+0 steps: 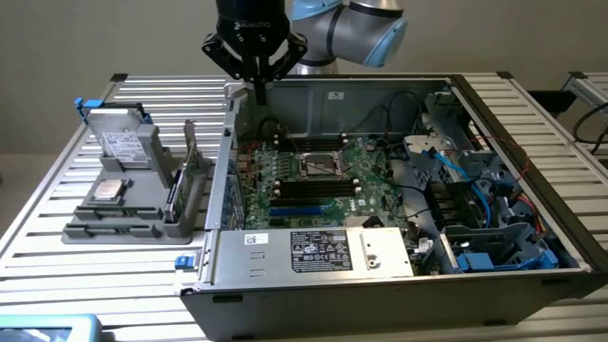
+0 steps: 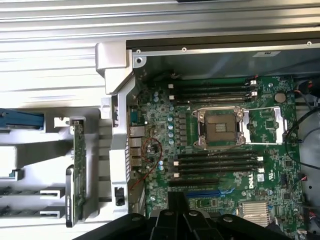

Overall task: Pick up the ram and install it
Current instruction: 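Reach for the ram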

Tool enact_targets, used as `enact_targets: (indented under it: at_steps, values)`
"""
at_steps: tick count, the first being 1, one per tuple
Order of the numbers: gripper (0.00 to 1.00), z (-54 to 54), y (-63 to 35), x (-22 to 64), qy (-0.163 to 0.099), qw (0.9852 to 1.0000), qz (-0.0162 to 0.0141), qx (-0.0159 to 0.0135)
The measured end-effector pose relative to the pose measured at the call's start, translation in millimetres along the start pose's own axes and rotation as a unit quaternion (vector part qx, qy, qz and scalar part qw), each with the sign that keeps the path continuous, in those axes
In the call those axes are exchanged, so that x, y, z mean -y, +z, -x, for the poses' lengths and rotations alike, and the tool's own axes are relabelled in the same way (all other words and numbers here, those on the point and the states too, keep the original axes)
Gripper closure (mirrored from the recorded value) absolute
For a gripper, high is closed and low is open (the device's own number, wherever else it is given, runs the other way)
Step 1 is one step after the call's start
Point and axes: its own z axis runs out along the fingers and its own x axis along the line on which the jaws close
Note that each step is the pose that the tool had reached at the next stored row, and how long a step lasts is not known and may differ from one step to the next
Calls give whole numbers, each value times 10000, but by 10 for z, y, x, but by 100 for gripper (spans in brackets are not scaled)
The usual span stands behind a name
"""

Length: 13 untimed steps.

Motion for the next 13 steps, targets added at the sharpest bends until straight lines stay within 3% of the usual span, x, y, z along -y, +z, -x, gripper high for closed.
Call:
enact_targets:
  at_steps: [4,13]
  values:
    - [89,-71,3,54,-1,10000,0,0]
    - [89,-387,3,144,0,10000,0,0]
